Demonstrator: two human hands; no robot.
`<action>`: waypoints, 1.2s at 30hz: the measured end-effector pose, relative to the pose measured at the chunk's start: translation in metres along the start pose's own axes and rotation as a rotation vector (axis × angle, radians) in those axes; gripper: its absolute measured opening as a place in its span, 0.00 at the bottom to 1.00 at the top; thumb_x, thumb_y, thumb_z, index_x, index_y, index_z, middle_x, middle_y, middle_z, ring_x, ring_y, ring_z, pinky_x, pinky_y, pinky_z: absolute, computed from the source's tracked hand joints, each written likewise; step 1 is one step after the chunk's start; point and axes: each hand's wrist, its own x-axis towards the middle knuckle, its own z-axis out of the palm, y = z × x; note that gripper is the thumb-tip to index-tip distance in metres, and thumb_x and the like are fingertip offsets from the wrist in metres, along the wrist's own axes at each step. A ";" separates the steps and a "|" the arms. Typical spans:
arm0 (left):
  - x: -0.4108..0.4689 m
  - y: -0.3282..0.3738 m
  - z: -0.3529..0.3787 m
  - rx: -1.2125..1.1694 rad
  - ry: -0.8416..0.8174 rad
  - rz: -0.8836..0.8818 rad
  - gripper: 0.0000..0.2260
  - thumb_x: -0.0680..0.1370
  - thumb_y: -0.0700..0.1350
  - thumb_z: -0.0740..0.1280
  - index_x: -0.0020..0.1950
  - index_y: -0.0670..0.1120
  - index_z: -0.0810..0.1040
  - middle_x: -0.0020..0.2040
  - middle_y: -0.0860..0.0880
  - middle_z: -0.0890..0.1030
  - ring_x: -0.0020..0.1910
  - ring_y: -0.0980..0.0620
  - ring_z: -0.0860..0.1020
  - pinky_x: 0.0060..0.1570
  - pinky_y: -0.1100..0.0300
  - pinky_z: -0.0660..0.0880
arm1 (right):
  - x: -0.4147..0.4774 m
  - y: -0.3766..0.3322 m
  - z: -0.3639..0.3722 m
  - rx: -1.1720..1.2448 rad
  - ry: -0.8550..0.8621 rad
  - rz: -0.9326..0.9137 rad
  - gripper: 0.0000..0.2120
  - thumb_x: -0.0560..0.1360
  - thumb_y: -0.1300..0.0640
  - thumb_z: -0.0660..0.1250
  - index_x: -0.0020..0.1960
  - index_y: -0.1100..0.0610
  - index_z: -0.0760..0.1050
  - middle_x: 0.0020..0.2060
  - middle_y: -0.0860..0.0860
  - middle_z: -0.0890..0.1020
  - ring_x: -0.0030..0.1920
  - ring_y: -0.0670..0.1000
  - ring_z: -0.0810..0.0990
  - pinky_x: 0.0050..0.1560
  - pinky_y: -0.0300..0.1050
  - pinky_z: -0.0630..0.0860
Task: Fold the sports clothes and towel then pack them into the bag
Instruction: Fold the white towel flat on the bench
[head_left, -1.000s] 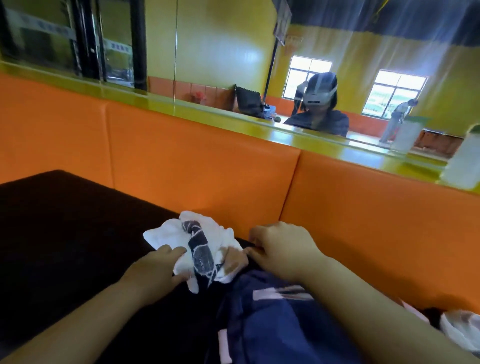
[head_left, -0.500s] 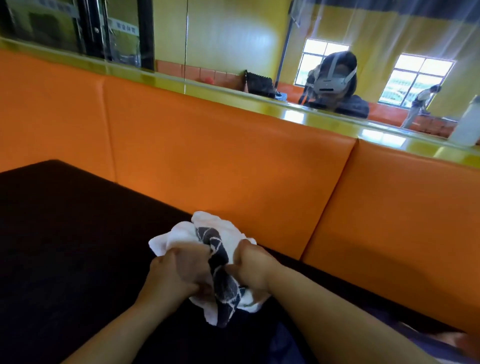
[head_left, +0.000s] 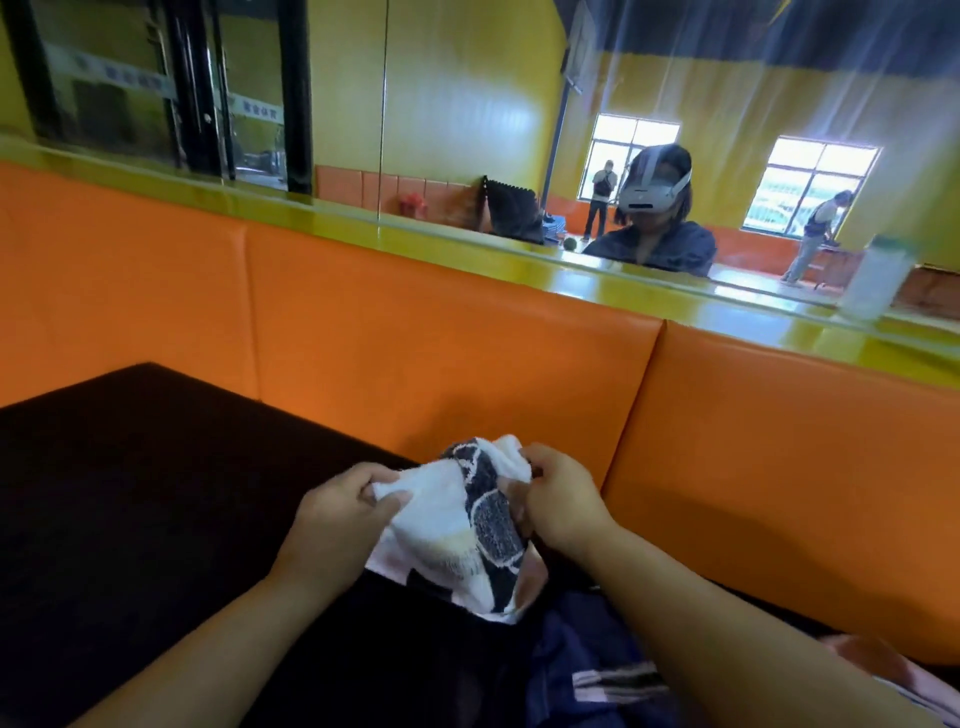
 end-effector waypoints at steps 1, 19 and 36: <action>-0.003 0.012 -0.008 -0.010 0.011 0.020 0.04 0.74 0.45 0.71 0.46 0.52 0.79 0.35 0.50 0.74 0.36 0.52 0.73 0.38 0.61 0.69 | -0.007 -0.010 -0.008 0.021 0.019 -0.029 0.10 0.76 0.56 0.67 0.57 0.55 0.76 0.44 0.52 0.82 0.40 0.54 0.79 0.40 0.48 0.76; -0.140 0.234 -0.083 -0.022 0.052 0.603 0.10 0.69 0.44 0.75 0.45 0.56 0.79 0.40 0.53 0.80 0.38 0.60 0.76 0.40 0.68 0.71 | -0.220 -0.136 -0.186 0.153 0.472 -0.506 0.12 0.75 0.53 0.65 0.57 0.47 0.80 0.51 0.42 0.83 0.54 0.49 0.80 0.59 0.55 0.76; -0.252 0.388 0.015 -0.012 -0.065 0.892 0.04 0.73 0.44 0.67 0.43 0.45 0.74 0.44 0.47 0.76 0.44 0.47 0.74 0.44 0.50 0.71 | -0.453 -0.102 -0.346 -0.247 0.886 -0.343 0.17 0.74 0.46 0.68 0.35 0.55 0.68 0.29 0.49 0.68 0.31 0.49 0.66 0.32 0.46 0.61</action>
